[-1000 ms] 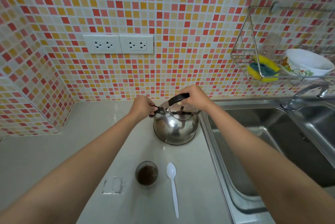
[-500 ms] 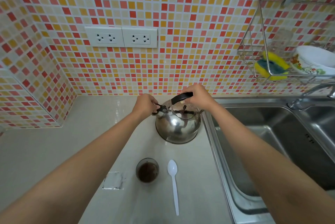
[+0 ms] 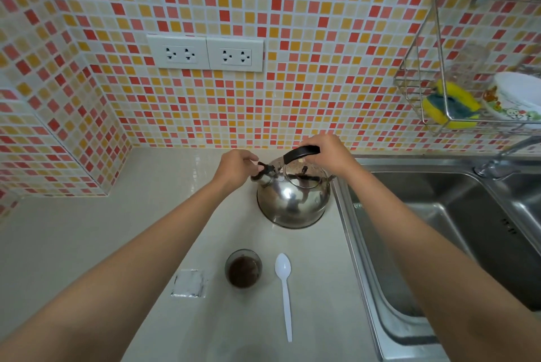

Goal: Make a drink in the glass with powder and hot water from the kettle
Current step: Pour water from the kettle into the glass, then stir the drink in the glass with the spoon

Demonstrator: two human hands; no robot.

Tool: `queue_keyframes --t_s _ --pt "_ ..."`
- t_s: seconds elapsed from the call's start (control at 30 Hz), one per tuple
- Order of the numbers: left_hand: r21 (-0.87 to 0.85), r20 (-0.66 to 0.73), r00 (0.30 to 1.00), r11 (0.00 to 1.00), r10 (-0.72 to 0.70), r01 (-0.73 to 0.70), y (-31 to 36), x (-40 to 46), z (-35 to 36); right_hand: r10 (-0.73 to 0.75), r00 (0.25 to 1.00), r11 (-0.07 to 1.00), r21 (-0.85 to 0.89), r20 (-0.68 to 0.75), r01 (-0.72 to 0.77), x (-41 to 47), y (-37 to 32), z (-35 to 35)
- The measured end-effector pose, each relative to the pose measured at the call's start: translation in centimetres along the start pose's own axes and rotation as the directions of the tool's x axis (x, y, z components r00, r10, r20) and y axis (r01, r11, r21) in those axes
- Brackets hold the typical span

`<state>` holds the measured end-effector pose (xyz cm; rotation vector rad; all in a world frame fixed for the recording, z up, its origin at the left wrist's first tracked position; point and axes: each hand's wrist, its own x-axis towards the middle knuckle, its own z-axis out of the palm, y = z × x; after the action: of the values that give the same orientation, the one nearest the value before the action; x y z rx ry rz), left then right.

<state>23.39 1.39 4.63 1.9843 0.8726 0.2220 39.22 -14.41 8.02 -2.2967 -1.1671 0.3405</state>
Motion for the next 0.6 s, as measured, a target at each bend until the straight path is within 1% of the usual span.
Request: queue_keyframes --t_s 0.17,0.2,0.27,0.33,0.37,0.4,0.43,0.47,0.5,0.53,0.6 --pt "-0.060 -0.017 0.993 0.992 0.113 -0.114 -2.1 -2.2 -2.7 0.043 0.999 0.998 -0.052 -0.028 -0.044 -0.6 -0.6 -0.5" --pt "-0.073 -0.026 0.991 0.989 0.130 -0.131 -2.6 -3.0 -3.4 0.039 0.998 0.996 -0.081 -0.047 -0.043 -0.9 -0.9 -0.8" --pt "-0.107 -0.039 0.987 0.982 0.153 -0.156 -3.7 -5.0 -4.5 0.011 0.989 0.993 -0.115 -0.147 -0.028 -2.0 -1.6 -1.2" --pt "-0.162 -0.031 0.987 0.973 0.159 -0.162 -5.0 -7.5 -5.2 0.000 0.955 0.999 -0.045 -0.298 -0.014 -3.9 -2.4 -1.1" --pt "-0.200 -0.019 0.988 0.967 0.156 -0.157 -5.8 -8.9 -5.3 0.026 0.932 0.999 0.038 -0.362 -0.013 -5.3 -2.8 -0.6" --pt "-0.242 -0.003 0.988 0.959 0.153 -0.149 -6.7 -10.3 -5.2 0.077 0.915 0.990 0.138 -0.396 -0.024 -6.8 -3.2 0.3" --pt "-0.281 0.020 0.989 0.950 0.149 -0.138 -7.7 -11.6 -4.8 0.146 0.909 0.971 0.235 -0.390 -0.055 -8.4 -3.4 1.5" --pt "-0.309 0.049 0.988 0.943 0.145 -0.123 -8.7 -12.8 -4.2 0.223 0.912 0.944 0.309 -0.344 -0.114 -10.1 -3.4 3.2" --pt "-0.325 0.085 0.987 0.940 0.140 -0.105 -9.6 -13.8 -3.5 0.303 0.915 0.913 0.356 -0.267 -0.198 -11.7 -3.3 5.1" --pt "-0.336 0.121 0.984 0.938 0.132 -0.085 -10.5 -14.7 -2.6 0.380 0.909 0.880 0.370 -0.174 -0.297 -13.4 -3.0 7.1" --pt "-0.331 0.171 0.979 0.942 0.114 -0.052 -11.9 -16.0 -1.0 0.499 0.866 0.826 0.318 -0.024 -0.466 -16.6 -2.3 11.0"
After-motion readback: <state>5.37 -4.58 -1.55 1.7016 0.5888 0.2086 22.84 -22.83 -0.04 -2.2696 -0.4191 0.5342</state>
